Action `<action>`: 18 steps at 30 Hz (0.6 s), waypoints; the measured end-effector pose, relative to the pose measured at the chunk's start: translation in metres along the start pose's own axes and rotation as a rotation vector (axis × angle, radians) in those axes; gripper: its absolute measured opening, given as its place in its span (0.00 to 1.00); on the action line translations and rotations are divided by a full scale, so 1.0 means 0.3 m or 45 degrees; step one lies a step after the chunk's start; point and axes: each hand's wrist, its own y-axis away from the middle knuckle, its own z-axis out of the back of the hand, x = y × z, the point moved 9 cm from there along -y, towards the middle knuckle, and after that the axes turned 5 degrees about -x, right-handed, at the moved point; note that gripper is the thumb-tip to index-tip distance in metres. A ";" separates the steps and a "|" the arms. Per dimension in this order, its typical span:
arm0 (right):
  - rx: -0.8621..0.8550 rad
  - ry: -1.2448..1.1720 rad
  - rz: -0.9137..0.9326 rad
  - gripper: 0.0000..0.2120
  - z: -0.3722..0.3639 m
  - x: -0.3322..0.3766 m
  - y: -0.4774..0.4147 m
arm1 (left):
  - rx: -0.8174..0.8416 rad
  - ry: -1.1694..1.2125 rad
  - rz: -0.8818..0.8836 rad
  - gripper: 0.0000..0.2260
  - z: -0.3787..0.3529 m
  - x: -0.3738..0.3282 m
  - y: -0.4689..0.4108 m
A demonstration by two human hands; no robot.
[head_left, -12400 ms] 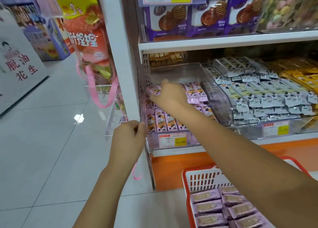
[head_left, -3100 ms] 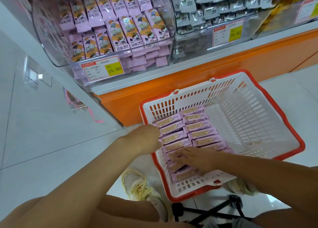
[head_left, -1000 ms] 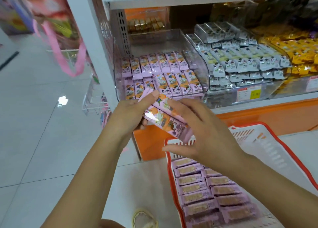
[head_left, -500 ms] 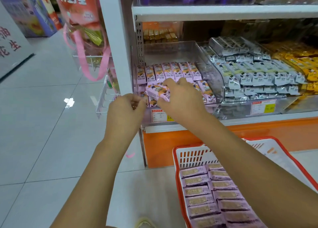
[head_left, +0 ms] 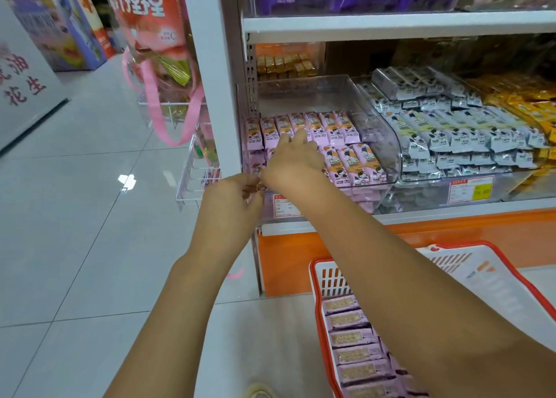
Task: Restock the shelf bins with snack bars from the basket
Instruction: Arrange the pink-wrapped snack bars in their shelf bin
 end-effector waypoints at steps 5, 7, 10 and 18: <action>-0.074 -0.093 -0.025 0.33 -0.039 -0.024 -0.001 | 0.046 0.033 0.025 0.13 -0.003 0.007 0.002; -0.105 -0.047 0.009 0.33 -0.033 -0.027 0.000 | 0.052 0.034 0.025 0.13 -0.005 0.006 0.001; -0.148 -0.041 0.227 0.30 -0.010 0.002 -0.001 | 0.051 0.027 0.023 0.14 -0.004 0.007 0.003; 0.119 -0.208 0.629 0.26 -0.055 -0.027 0.090 | -0.026 0.048 -0.011 0.11 -0.001 -0.007 0.010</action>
